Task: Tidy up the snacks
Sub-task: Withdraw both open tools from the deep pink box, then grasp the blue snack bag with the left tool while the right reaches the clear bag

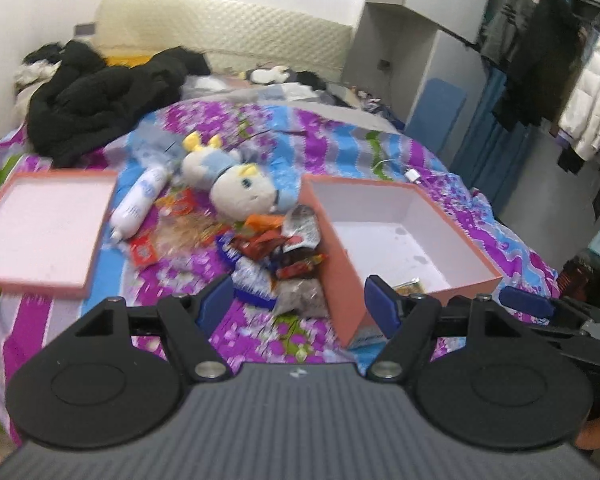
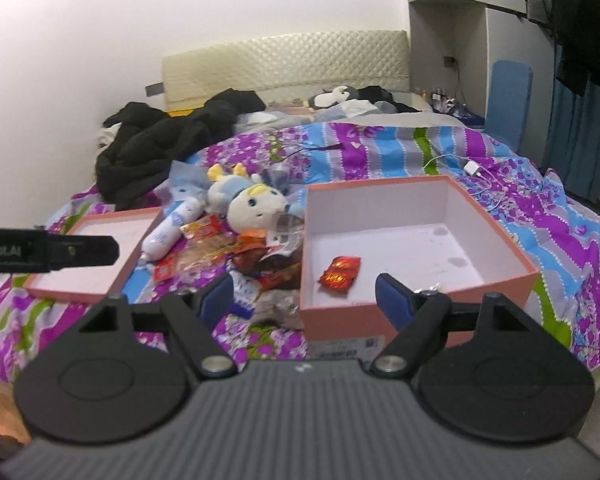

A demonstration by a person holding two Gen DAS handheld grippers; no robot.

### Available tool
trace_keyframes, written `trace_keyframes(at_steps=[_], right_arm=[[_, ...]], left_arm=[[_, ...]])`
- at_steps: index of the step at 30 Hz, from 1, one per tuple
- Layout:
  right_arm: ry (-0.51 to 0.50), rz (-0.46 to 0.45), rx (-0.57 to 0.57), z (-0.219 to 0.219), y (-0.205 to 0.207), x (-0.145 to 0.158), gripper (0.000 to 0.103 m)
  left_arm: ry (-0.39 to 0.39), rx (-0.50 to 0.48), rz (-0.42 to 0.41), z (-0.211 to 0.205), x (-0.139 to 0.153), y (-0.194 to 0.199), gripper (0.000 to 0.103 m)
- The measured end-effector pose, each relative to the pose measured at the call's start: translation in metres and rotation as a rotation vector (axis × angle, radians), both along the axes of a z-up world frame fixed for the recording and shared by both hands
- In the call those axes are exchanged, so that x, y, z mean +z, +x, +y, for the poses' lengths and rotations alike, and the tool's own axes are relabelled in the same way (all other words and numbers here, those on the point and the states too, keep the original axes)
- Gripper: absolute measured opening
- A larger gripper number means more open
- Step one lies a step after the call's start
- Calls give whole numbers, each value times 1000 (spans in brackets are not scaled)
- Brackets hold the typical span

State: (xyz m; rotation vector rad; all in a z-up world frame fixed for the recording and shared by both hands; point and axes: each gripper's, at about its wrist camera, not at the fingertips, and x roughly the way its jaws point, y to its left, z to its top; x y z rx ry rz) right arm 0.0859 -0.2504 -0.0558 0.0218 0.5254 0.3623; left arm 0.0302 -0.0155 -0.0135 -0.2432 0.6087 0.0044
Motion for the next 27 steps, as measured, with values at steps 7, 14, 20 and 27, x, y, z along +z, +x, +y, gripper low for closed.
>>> trace_keyframes(at_steps=[7,14,20,27], right_arm=[[-41,5,38,17,-21,-13,79],[-95,23,66,37,-10,-28,79],[-143,42,84,57,7,-47,79],[-230,-20,88,83,26,-64,74]], left_arm=[[-27,40,24,16,-21,-18,77],[-60,66,59,30,-42,0,78],[-79,105,106,52,-73,20,81],[-109,112,136,83,-104,58,84]])
